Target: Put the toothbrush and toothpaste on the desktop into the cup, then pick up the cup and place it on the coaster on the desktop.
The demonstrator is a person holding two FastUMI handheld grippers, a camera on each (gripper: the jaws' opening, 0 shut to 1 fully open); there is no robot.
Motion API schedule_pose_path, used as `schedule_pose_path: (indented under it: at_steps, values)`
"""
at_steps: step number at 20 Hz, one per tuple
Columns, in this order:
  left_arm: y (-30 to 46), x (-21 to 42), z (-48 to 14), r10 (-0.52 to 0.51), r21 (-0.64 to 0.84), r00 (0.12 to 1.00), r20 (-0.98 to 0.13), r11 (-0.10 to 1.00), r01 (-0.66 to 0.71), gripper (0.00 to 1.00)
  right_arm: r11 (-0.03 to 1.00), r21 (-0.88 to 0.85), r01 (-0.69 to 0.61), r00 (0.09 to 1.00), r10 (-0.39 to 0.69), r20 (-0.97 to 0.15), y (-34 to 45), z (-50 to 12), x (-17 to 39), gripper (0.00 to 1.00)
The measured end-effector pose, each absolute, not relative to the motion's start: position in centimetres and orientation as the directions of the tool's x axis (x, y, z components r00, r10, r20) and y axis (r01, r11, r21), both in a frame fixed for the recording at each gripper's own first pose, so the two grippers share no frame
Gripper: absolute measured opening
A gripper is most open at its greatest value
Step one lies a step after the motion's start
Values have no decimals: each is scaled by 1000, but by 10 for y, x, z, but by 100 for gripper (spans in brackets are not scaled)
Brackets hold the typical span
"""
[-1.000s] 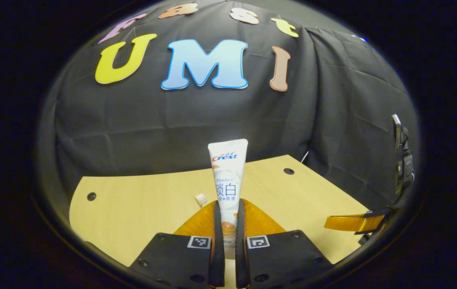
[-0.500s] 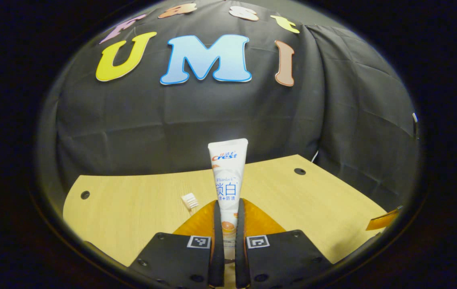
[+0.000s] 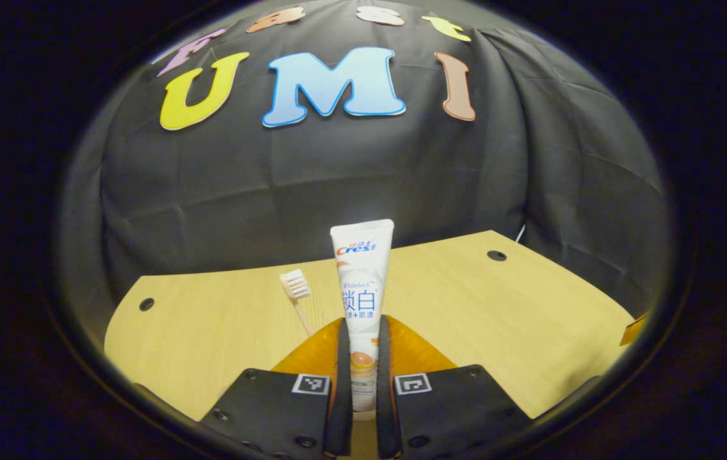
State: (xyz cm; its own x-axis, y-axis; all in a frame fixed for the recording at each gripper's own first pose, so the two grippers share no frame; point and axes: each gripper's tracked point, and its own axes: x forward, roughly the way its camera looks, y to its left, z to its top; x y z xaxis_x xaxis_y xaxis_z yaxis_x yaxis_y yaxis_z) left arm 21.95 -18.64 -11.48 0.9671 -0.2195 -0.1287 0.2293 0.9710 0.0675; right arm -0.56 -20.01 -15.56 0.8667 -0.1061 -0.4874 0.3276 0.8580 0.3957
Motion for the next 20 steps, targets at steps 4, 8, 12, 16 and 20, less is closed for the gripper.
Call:
schedule_pose_path:
  at_steps: [4,8,12,16,20]
  values:
    - [-183,210,-118,-202,57,970,-134,976,211,32,859,403,315,865,-86,-494,-199,-160,-5,10]
    - [-180,202,-116,-170,80,976,-133,980,181,39,869,406,284,874,-60,-483,-197,-155,-6,10]
    - [-168,182,-98,-149,63,985,-90,986,155,47,881,402,250,878,-31,-478,-184,-148,0,10]
    - [-148,158,-93,-121,49,987,-103,991,127,49,901,390,191,881,18,-473,-161,-138,5,17]
    - [-104,110,-95,-78,16,988,-135,997,81,51,926,360,110,882,76,-465,-132,-125,17,19]
